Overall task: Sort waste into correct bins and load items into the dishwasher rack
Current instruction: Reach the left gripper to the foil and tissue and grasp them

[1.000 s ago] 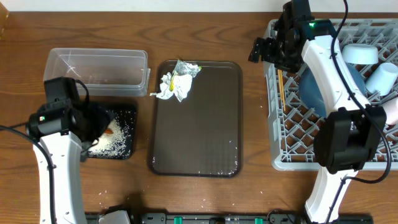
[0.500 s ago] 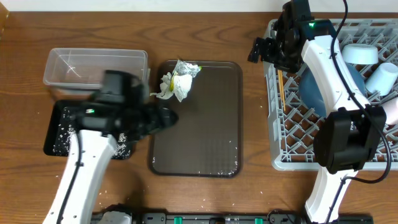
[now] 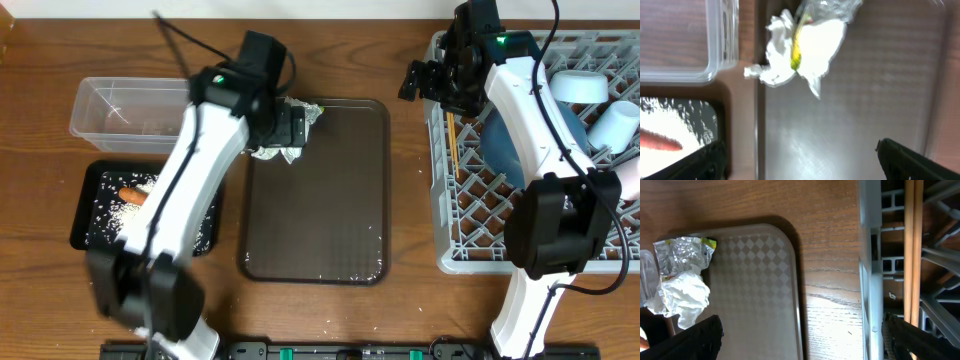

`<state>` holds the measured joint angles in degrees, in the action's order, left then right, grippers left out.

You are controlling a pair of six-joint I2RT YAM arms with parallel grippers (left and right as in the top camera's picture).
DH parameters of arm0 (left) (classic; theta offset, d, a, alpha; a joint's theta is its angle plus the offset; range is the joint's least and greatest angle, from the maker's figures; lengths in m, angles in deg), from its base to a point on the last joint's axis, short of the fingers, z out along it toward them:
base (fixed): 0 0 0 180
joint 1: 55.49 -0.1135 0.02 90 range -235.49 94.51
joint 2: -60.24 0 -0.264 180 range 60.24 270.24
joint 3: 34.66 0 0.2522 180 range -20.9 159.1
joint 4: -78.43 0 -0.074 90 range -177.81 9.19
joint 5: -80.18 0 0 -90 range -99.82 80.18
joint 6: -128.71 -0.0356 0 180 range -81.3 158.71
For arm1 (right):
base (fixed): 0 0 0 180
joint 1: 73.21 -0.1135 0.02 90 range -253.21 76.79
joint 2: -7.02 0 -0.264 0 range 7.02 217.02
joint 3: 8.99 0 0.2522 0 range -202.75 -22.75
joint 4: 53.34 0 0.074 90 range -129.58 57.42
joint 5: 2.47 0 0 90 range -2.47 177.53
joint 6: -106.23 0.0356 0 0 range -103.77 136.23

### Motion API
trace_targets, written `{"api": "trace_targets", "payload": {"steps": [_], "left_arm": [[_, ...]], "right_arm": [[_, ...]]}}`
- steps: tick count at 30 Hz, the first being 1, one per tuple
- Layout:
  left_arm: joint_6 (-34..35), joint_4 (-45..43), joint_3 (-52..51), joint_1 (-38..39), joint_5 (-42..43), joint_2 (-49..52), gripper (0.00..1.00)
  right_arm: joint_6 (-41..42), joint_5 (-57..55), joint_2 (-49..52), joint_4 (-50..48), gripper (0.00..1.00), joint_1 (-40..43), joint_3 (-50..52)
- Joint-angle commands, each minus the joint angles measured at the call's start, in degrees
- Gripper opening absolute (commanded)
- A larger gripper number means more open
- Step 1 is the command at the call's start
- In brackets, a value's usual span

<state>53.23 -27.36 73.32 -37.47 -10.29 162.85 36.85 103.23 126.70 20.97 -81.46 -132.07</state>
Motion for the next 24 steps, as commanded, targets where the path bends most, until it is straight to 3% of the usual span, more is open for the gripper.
{"api": "trace_targets", "payload": {"steps": [1, 3, 5, 10, 13, 24], "left_arm": [[-1.6, -2.4, 0.3, -0.3, -3.7, 5.1, 0.98], [-1.6, -4.5, 0.3, -0.3, -3.0, 7.9, 0.99], [-1.6, -5.9, 0.3, -0.3, -3.0, 10.2, 0.91], [-2.9, -9.0, 0.3, -0.4, -3.4, 13.8, 0.88], [-2.9, -9.4, 0.3, -0.7, -3.9, 14.3, 0.81], [1.2, -10.1, 0.1, -4.6, -2.0, 14.3, 0.70]], "right_arm": [[0.6, 0.4, 0.3, 0.1, 0.99, 0.0, -0.1], [0.6, 0.4, 0.3, 0.1, 0.99, 0.0, -0.1], [0.6, 0.4, 0.3, 0.1, 0.99, 0.0, -0.1], [0.6, 0.4, 0.3, 0.1, 0.99, 0.0, -0.1], [0.6, 0.4, 0.3, 0.1, 0.99, 0.0, -0.1], [0.6, 0.4, 0.3, 0.1, 0.99, 0.0, -0.1]]}}
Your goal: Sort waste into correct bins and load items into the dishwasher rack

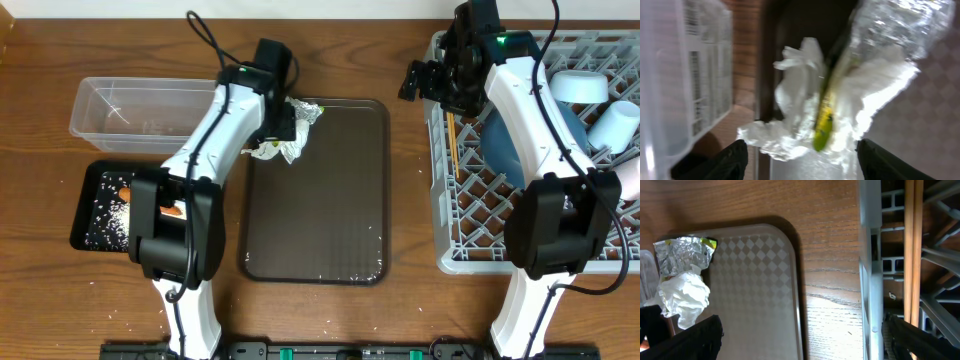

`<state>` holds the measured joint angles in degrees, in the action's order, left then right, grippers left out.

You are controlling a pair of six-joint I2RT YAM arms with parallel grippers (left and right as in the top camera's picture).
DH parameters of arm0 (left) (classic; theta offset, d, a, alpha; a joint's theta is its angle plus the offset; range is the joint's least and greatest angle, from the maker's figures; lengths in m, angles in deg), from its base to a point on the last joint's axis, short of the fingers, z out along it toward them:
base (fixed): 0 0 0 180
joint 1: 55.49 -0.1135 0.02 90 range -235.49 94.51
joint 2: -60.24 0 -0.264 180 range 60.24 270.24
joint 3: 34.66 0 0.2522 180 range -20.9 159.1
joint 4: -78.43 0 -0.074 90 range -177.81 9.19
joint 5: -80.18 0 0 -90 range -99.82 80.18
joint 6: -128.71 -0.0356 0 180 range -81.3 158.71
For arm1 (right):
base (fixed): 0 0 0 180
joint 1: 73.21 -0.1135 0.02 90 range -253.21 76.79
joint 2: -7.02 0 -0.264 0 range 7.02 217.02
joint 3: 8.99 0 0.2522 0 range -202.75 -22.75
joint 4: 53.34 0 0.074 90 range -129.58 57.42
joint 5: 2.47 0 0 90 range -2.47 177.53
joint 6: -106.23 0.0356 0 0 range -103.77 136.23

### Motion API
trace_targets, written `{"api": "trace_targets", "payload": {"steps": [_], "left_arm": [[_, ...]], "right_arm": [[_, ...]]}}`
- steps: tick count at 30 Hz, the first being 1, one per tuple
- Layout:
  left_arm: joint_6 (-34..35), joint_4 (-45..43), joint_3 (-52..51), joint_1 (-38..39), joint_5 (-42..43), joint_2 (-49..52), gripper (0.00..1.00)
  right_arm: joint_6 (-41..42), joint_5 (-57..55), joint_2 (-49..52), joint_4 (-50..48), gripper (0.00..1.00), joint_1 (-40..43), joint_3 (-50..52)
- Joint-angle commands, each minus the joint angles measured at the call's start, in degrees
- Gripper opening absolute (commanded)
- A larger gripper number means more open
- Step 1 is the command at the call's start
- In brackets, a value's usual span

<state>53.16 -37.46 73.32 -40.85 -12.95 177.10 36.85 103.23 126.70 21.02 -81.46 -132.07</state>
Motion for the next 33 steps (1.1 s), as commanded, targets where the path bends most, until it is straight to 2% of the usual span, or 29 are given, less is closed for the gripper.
{"api": "trace_targets", "payload": {"steps": [1, 9, 22, 28, 33], "left_arm": [[1.3, 0.1, 0.0, -1.7, 1.5, 0.1, 0.69], [1.2, 0.0, -1.2, -2.1, 4.0, 0.1, 0.64], [1.2, -1.8, -3.0, -2.1, 4.0, 0.8, 0.64], [1.2, -1.9, -3.1, -2.1, 4.0, 1.4, 0.51], [1.2, -1.9, -3.2, -2.1, 3.9, 2.7, 0.44]], "right_arm": [[0.6, 0.4, 0.3, 0.0, 0.99, 0.0, -0.1], [0.6, 0.4, 0.3, 0.0, 0.99, 0.0, -0.1], [0.6, 0.4, 0.3, 0.0, 0.99, 0.0, -0.1], [0.6, 0.4, 0.3, 0.0, 0.99, 0.0, -0.1], [0.6, 0.4, 0.3, 0.0, 0.99, 0.0, -0.1]]}}
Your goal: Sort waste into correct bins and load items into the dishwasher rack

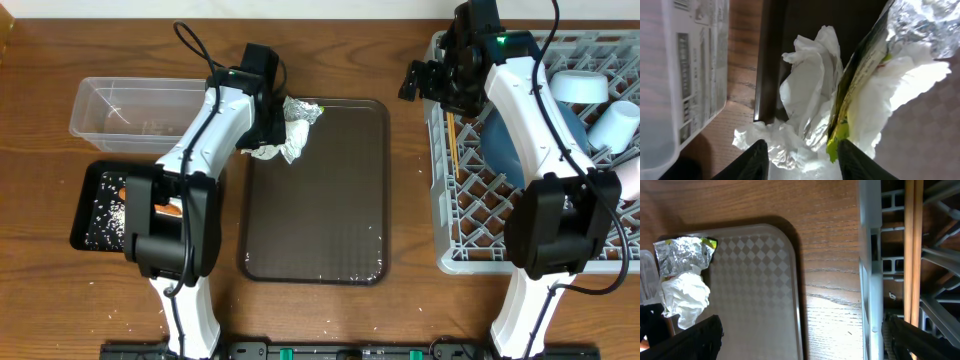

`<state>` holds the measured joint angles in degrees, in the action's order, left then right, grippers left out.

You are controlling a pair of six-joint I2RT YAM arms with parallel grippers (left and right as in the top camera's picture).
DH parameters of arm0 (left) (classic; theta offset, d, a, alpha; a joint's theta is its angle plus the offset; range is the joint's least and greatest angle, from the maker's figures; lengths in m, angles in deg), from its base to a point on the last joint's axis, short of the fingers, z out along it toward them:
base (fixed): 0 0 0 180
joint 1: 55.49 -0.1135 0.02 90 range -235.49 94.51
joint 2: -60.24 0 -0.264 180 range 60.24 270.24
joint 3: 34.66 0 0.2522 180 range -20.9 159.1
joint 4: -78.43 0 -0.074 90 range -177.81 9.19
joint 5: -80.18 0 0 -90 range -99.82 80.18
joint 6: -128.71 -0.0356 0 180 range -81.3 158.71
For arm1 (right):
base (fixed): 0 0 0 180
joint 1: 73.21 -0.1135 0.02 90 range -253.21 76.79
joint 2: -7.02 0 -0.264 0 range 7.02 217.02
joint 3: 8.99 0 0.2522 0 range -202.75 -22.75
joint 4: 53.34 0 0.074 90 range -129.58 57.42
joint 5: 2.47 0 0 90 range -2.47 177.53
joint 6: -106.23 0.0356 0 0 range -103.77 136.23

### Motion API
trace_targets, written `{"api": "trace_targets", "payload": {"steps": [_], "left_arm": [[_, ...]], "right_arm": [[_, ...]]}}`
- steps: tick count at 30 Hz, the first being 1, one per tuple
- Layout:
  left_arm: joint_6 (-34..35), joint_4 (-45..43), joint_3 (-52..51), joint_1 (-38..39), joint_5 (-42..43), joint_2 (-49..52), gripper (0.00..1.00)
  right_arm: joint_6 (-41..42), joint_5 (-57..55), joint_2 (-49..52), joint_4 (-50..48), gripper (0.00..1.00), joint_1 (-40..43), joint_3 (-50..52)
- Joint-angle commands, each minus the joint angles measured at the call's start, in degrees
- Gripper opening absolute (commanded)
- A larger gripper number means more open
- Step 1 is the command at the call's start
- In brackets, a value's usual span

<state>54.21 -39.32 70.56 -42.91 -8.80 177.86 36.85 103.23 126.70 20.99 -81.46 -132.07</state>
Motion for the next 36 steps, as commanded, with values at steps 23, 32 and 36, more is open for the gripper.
{"api": "trace_targets", "payload": {"steps": [23, 32, 36], "left_arm": [[0.0, -1.3, -0.1, 0.0, -0.8, -15.0, 0.06], [6.3, -3.8, -0.2, -3.0, -19.3, -15.1, 0.06], [11.1, -3.4, -0.2, -6.8, -19.3, -13.7, 0.44]], "right_arm": [[0.6, 0.4, 0.3, 0.1, 0.99, 0.0, -0.1], [0.6, 0.4, 0.3, 0.1, 0.99, 0.0, -0.1], [0.6, 0.4, 0.3, 0.1, 0.99, 0.0, -0.1]]}}
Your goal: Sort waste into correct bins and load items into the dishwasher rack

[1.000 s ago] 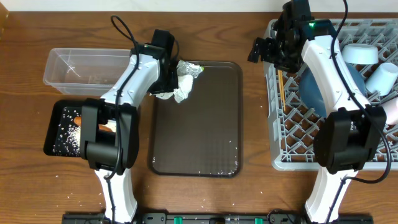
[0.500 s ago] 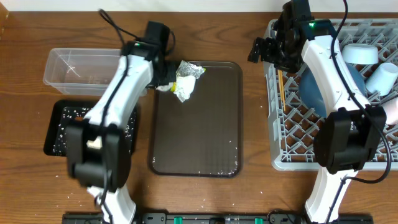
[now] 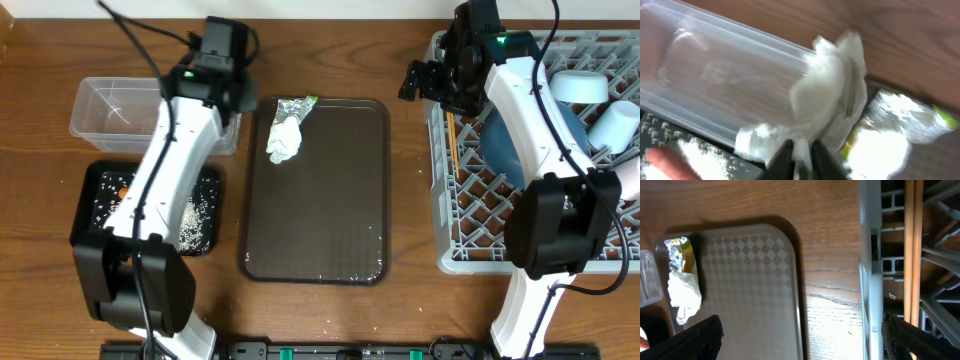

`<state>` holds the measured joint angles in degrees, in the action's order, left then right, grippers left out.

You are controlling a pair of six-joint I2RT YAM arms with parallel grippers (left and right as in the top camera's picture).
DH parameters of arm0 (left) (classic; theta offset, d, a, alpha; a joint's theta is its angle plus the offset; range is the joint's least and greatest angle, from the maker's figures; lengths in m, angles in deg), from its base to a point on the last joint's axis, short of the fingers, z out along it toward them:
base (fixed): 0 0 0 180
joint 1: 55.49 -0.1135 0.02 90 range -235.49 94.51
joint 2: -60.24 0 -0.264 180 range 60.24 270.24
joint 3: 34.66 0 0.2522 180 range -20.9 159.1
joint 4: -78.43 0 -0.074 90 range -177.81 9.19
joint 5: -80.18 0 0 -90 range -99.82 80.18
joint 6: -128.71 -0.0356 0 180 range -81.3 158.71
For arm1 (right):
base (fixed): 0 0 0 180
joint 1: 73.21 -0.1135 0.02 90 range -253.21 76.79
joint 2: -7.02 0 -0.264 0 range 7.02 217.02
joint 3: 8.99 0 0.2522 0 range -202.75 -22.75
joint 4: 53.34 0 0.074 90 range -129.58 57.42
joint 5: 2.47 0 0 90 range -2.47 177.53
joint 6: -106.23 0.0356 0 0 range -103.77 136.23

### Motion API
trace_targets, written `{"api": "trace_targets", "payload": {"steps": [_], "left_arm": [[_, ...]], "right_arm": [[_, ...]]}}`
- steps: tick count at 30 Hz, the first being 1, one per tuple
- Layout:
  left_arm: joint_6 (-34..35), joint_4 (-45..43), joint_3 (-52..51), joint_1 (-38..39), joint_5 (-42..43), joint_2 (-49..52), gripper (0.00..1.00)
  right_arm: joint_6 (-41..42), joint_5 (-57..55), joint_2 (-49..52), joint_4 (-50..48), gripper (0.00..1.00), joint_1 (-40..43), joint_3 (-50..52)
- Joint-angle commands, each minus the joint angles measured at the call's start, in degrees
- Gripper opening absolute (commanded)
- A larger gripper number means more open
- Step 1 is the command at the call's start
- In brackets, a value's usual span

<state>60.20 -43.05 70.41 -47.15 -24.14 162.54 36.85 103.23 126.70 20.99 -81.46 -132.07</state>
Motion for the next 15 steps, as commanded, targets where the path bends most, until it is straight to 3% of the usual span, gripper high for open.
{"api": "trace_targets", "payload": {"steps": [1, 3, 5, 6, 10, 15], "left_arm": [[5.9, 0.7, -0.1, -3.4, -4.0, 1.9, 0.51], [7.2, 1.6, -0.1, -4.8, -3.9, 2.0, 0.54], [7.3, 2.1, -0.1, -6.0, -2.7, 2.0, 0.77], [7.3, 2.3, -0.1, -6.2, -2.0, 2.0, 0.82], [6.3, 4.0, -0.1, -6.5, 4.3, 2.0, 0.85], [-4.3, 3.7, -0.6, -4.9, 27.2, 2.1, 0.85]], "right_arm": [[0.6, 0.4, 0.3, 0.1, 0.99, 0.0, -0.1], [0.6, 0.4, 0.3, 0.1, 0.99, 0.0, -0.1], [0.6, 0.4, 0.3, 0.1, 0.99, 0.0, -0.1], [0.6, 0.4, 0.3, 0.1, 0.99, 0.0, -0.1], [0.6, 0.4, 0.3, 0.1, 0.99, 0.0, -0.1], [0.6, 0.4, 0.3, 0.1, 0.99, 0.0, -0.1]]}}
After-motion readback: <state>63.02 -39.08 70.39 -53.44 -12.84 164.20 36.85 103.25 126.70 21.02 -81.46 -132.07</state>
